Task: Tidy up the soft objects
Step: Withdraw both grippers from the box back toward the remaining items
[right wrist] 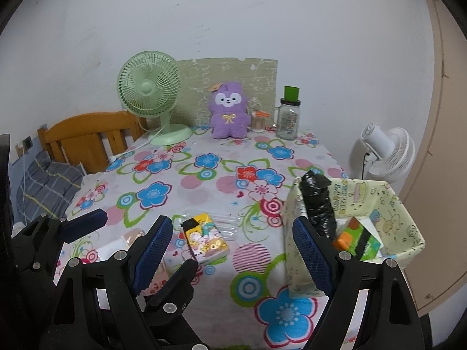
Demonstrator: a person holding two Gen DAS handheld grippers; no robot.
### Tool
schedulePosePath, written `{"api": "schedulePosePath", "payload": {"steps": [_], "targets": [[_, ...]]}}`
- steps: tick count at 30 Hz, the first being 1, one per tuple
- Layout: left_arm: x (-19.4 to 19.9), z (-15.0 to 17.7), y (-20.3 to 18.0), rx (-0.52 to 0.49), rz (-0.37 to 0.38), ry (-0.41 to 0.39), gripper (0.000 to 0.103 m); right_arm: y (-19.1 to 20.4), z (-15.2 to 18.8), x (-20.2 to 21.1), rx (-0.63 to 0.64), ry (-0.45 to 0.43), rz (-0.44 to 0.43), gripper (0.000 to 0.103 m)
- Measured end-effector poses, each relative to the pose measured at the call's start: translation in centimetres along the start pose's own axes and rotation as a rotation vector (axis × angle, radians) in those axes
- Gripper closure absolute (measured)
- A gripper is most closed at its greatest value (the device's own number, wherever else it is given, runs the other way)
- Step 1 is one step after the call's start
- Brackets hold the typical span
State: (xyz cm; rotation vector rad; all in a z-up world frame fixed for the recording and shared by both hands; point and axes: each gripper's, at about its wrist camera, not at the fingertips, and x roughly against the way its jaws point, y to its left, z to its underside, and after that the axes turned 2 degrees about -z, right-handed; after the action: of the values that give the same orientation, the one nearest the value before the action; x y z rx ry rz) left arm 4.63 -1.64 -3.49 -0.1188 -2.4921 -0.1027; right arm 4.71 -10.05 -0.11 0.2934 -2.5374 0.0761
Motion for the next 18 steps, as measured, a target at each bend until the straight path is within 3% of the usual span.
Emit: {"api": "schedulePosePath", "payload": {"steps": [18], "targets": [[-2.6,2.5,2.5,0.069,-0.039,0.070,0.001,2.1,1.6,-3.4,0.032,0.044,-0.045,0.016]]}}
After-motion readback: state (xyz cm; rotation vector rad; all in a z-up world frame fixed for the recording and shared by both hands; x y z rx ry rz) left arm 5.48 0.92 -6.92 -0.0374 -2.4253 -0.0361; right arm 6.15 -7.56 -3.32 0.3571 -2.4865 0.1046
